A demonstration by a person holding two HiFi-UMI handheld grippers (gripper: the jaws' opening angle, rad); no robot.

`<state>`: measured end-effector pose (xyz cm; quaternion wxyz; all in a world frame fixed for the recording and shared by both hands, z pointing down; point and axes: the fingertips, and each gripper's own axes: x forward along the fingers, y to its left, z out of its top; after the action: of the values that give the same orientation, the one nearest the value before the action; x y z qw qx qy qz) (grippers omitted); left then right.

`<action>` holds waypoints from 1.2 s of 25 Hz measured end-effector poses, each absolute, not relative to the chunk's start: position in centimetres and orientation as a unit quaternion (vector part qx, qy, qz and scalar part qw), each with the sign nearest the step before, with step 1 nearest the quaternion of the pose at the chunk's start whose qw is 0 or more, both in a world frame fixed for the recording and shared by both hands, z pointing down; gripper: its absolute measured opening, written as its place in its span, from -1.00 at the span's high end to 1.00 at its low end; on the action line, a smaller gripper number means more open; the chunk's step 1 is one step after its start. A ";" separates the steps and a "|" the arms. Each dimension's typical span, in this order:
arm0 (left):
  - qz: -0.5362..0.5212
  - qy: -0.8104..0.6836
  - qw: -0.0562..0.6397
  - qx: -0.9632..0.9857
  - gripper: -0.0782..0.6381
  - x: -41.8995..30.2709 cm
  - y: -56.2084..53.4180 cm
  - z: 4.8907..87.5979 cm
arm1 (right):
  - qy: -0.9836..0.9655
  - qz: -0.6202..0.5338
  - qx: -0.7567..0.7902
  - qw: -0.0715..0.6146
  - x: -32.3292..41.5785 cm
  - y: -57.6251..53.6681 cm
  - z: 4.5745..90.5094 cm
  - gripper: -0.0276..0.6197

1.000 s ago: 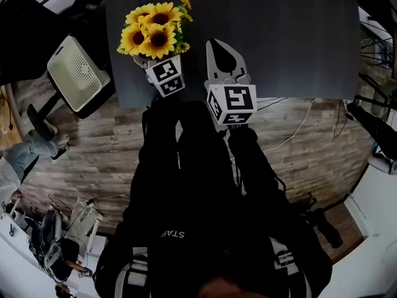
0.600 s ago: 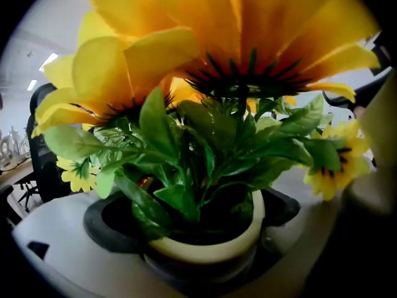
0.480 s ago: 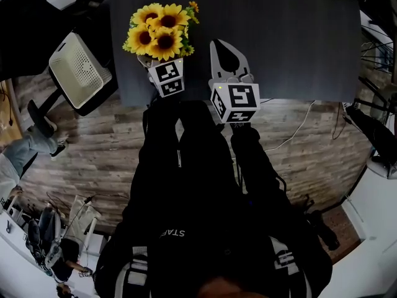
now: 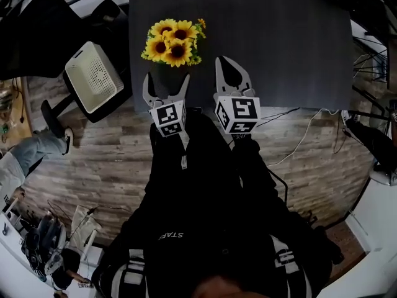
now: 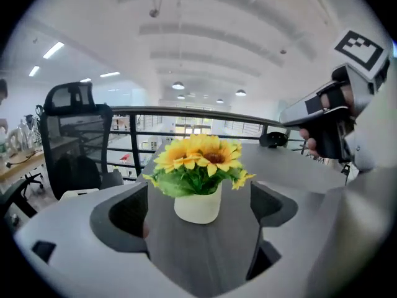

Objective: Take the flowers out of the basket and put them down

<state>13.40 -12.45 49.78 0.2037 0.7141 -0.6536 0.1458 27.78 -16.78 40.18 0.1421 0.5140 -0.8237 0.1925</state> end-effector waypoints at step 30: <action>0.023 -0.645 0.069 0.760 0.78 14.2 -12.6 16.0 | -0.851 0.049 0.521 0.039 26.0 -13.3 15.2 0.88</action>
<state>14.18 -12.56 16.01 0.0687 0.7603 -0.6455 0.0230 25.98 -13.25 15.19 0.0388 0.5207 -0.8514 0.0490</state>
